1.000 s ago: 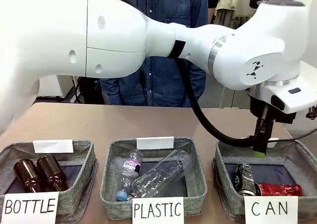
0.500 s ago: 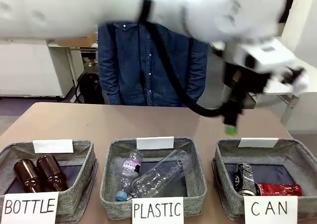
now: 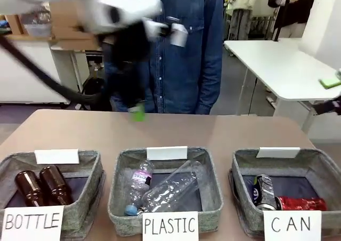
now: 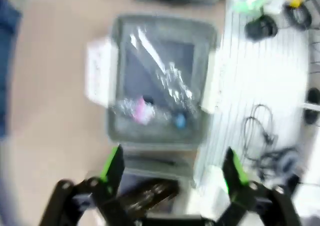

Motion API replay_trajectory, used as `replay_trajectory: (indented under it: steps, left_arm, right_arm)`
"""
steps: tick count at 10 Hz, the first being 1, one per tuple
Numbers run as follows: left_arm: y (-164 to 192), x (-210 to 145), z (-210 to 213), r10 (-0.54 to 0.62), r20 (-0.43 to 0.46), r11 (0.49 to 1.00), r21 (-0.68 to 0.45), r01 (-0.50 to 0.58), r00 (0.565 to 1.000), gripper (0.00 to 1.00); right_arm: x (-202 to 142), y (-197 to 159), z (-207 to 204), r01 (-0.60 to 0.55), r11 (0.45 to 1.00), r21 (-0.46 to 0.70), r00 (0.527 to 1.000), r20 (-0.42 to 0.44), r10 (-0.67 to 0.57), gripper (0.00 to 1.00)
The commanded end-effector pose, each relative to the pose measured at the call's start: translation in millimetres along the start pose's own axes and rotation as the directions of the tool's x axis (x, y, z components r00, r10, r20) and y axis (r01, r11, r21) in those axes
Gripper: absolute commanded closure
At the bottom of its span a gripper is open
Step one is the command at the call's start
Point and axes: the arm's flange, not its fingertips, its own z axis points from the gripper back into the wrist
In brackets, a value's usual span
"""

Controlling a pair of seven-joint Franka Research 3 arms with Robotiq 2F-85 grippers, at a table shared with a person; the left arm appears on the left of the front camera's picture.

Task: Sort the can waste into the basket.
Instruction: Pick up the can waste from the table and place it in the right Fabric basket.

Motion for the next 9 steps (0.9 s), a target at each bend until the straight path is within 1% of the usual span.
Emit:
replay_trajectory:
  steps: [1,2,3,4,5,6,7,8,9]
  left_arm:
    - [-9.9,-93.8,9.8,0.323,0.158,0.946,-0.093,-0.311,0.933,0.00]
    - [-7.1,-132.5,17.9,0.409,0.304,0.907,-0.241,-0.346,0.860,0.00]
    - [-4.0,-164.9,19.3,0.432,0.428,0.877,-0.406,-0.257,0.794,0.00]
    - [6.1,-189.8,14.1,0.523,0.511,0.811,-0.544,-0.214,0.682,0.00]
    - [23.0,-213.7,3.1,0.683,0.520,0.703,-0.659,-0.268,0.513,0.00]
    - [30.3,-228.2,-5.1,0.743,0.536,0.654,-0.709,-0.264,0.401,0.00]
    - [35.8,-245.2,-9.0,0.788,0.554,0.614,-0.740,-0.275,0.269,0.00]
    - [39.7,-263.1,-12.0,0.813,0.564,0.579,-0.759,-0.297,0.145,0.00]
    - [41.6,-281.6,-12.9,0.817,0.572,0.565,-0.772,-0.291,0.069,0.00]
  right_arm:
    - [33.2,19.8,-46.5,-0.048,0.998,0.035,0.997,-0.057,0.050,0.00]
    - [45.2,27.6,-70.9,-0.061,0.996,0.067,0.995,-0.069,0.065,0.00]
    - [55.2,35.3,-91.4,-0.040,0.991,0.127,0.997,-0.063,0.049,0.00]
    - [64.0,39.0,-108.1,-0.019,0.987,0.159,0.999,-0.037,0.025,0.00]
    - [75.2,34.8,-122.8,0.068,0.973,0.219,0.997,-0.054,-0.057,0.00]
    - [86.3,24.4,-121.7,0.163,0.945,0.284,0.987,-0.051,-0.154,0.00]
    - [92.7,16.4,-111.5,0.235,0.921,0.310,0.969,-0.005,-0.245,0.00]
    - [93.9,12.3,-100.3,0.270,0.924,0.270,0.953,0.060,-0.296,0.00]
    - [91.8,8.8,-89.6,0.287,0.916,0.279,0.946,0.070,-0.318,0.00]
